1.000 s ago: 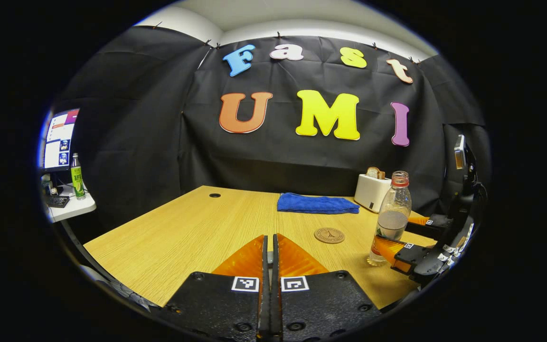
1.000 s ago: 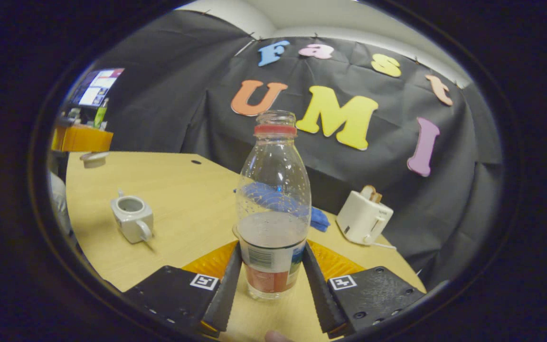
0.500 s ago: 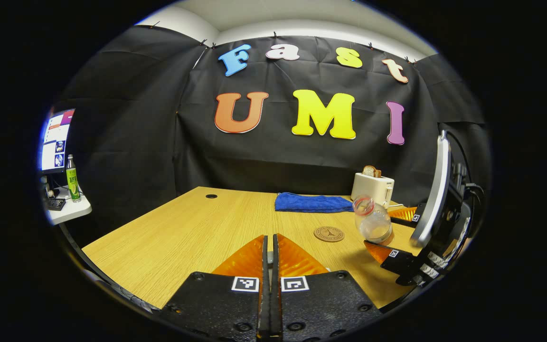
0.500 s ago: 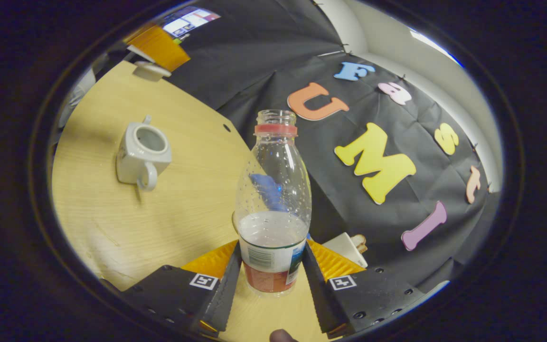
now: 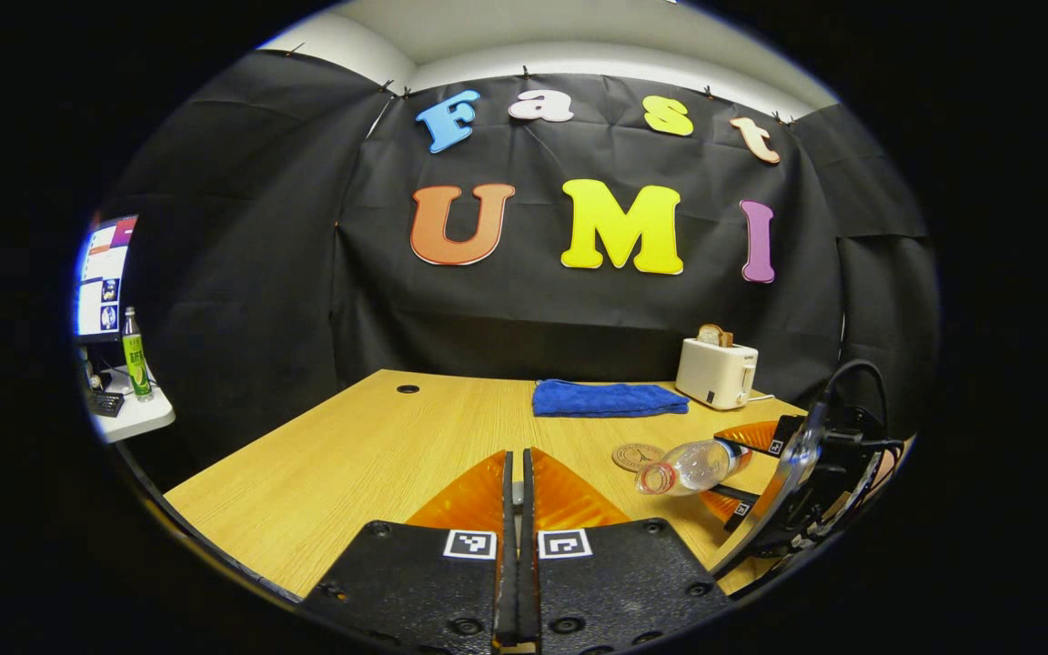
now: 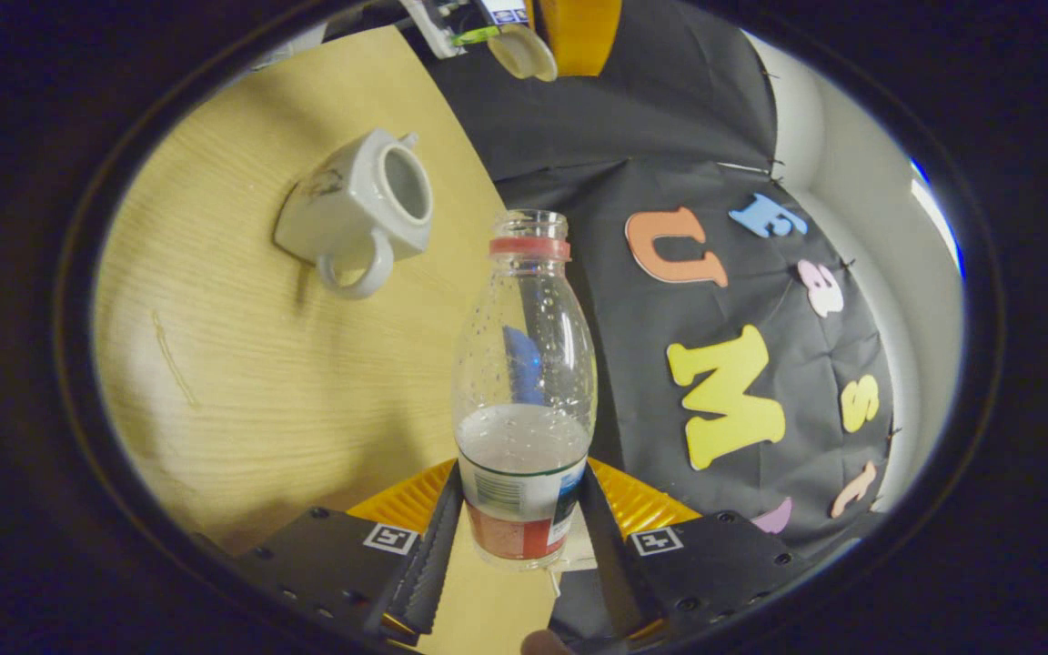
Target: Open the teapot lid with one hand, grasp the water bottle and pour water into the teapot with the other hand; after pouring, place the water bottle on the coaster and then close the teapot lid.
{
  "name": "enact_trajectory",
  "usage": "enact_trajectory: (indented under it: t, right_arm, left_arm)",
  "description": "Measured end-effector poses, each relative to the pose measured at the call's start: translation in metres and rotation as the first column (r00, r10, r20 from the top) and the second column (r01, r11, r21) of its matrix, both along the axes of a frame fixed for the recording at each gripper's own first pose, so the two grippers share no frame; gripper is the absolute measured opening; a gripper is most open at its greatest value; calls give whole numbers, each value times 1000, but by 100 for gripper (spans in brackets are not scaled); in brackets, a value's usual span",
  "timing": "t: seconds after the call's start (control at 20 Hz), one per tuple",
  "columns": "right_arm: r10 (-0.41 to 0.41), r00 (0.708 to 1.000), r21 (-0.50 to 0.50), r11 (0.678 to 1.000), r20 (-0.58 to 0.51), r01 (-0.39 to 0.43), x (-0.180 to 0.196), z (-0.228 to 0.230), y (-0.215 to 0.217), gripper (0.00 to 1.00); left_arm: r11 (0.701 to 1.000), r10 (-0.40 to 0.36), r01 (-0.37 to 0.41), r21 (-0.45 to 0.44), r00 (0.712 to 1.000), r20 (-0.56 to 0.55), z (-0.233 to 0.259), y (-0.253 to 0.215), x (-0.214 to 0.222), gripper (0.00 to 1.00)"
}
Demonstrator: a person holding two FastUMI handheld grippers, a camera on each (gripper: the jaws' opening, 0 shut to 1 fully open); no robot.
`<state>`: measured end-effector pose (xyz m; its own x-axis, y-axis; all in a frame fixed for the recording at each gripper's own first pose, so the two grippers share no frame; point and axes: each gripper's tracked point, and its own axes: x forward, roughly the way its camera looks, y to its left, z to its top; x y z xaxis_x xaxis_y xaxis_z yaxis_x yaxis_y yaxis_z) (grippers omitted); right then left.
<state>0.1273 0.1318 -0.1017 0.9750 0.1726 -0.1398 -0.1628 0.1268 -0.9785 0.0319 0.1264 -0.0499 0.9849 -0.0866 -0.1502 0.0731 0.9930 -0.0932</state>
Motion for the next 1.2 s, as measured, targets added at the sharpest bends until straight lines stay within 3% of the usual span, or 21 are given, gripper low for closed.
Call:
enact_trajectory:
  t: [0.4, 1.2]
  right_arm:
    - [74, 995, -164, 984, 70, -62, 1, 12, 20, 70]
    - [144, 978, -342, 936, 153, -85, 1, 33, 40, 70]
  left_arm:
    - [999, -35, 35, 18, 999, -5, -4, 1, 1, 3]
    - [999, -31, 31, 14, 1000, -4, -4, 12, -1, 2]
